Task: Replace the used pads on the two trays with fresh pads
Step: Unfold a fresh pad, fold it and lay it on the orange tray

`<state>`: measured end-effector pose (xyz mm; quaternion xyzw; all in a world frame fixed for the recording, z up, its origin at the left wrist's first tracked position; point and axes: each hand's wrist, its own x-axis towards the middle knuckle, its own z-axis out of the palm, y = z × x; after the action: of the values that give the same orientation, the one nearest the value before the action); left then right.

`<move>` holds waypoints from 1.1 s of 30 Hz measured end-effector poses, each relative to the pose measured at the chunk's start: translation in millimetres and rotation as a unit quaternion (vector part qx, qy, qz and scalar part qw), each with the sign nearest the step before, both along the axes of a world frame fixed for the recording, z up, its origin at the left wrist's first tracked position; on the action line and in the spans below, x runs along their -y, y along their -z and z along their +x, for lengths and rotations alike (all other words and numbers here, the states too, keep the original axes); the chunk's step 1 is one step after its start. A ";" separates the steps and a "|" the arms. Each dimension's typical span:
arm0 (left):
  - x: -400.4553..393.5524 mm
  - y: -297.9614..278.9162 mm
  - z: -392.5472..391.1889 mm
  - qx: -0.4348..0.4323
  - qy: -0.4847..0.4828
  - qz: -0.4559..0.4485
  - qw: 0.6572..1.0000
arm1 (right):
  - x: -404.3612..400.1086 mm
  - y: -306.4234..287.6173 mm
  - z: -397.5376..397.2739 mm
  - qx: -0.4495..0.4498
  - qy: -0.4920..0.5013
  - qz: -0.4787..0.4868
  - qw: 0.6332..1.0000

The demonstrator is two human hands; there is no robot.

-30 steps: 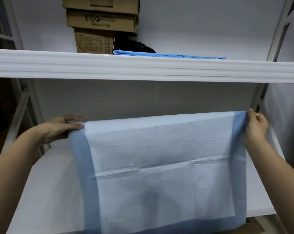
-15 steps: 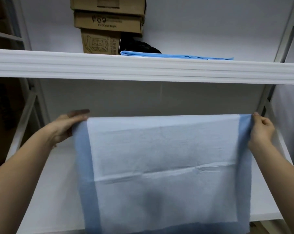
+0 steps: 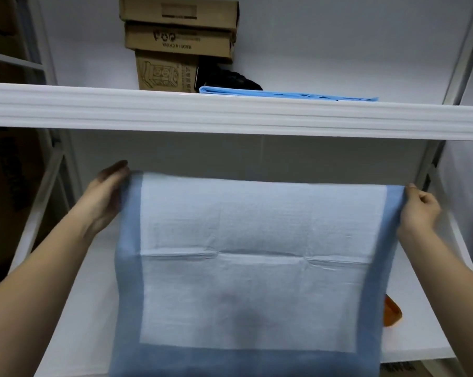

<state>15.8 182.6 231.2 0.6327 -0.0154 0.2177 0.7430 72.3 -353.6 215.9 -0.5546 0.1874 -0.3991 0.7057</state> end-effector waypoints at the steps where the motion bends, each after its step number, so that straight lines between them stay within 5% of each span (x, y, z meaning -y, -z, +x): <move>1: 0.4 -0.2 -1.0 0.003 0.006 0.013 1.000 | 0.2 0.0 0.7 0.003 0.000 0.007 1.000; 4: -0.5 3.4 0.6 -0.039 -0.011 0.121 0.992 | 3.1 0.4 0.9 0.013 0.001 0.011 1.000; 7: 1.8 2.7 3.4 -0.046 -0.033 0.088 0.994 | 4.6 3.9 0.2 0.018 -0.023 -0.004 1.000; 16: 0.4 0.3 8.5 -0.075 -0.083 0.217 0.970 | 15.6 2.0 5.3 0.027 -0.049 -0.036 0.998; 23: 3.4 1.2 7.5 -0.028 -0.061 0.040 0.997 | 28.3 10.5 16.0 0.031 -0.055 -0.011 0.998; 33: 7.5 5.1 8.2 -0.034 -0.119 0.002 0.992 | 29.6 17.7 14.4 0.014 -0.015 -0.017 1.000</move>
<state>24.0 175.1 226.1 0.6385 0.0846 0.2827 0.7108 86.7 -383.2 198.2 -0.5641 0.1621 -0.3991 0.7044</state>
